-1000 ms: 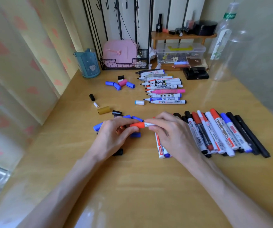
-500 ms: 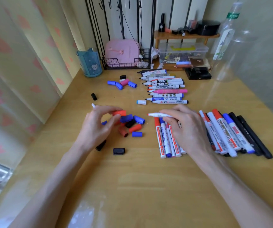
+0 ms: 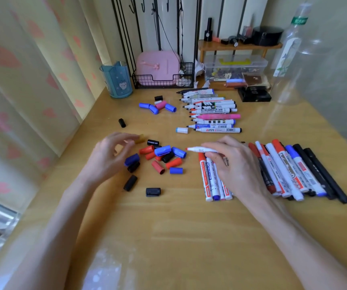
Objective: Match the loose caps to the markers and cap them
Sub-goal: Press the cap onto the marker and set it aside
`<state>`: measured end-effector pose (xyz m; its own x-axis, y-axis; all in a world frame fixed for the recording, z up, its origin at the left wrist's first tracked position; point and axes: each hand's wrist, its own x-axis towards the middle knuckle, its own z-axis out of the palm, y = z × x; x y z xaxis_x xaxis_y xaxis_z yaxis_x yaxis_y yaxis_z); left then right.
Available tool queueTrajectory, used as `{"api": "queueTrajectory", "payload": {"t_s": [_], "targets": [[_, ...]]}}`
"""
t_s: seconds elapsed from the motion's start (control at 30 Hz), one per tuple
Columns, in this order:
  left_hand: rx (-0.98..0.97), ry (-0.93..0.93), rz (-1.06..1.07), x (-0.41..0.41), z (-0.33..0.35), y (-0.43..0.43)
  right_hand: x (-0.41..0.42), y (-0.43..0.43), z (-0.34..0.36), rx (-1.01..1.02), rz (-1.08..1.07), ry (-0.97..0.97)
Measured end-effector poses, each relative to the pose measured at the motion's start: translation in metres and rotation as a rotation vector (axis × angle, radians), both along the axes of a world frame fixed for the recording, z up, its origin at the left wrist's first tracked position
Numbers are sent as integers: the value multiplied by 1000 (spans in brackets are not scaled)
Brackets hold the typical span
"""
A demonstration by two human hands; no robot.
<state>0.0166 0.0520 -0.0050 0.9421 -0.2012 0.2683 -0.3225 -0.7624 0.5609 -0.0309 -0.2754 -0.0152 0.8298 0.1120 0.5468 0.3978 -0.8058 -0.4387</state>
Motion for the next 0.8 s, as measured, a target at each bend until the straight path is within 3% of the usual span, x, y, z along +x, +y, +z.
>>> {"api": "queueTrajectory", "payload": {"t_s": [0.17, 0.37, 0.53, 0.8], "targets": [[66, 193, 24, -1, -3, 25, -1, 2, -1, -5, -2, 15], [72, 120, 21, -2, -5, 21, -2, 6, -2, 0, -1, 16], [-205, 82, -117, -14, 12, -4, -3, 8, 0, 24, 27, -4], [-308, 124, -312, -31, 4, -49, -5, 14, -4, 3, 125, -21]]}}
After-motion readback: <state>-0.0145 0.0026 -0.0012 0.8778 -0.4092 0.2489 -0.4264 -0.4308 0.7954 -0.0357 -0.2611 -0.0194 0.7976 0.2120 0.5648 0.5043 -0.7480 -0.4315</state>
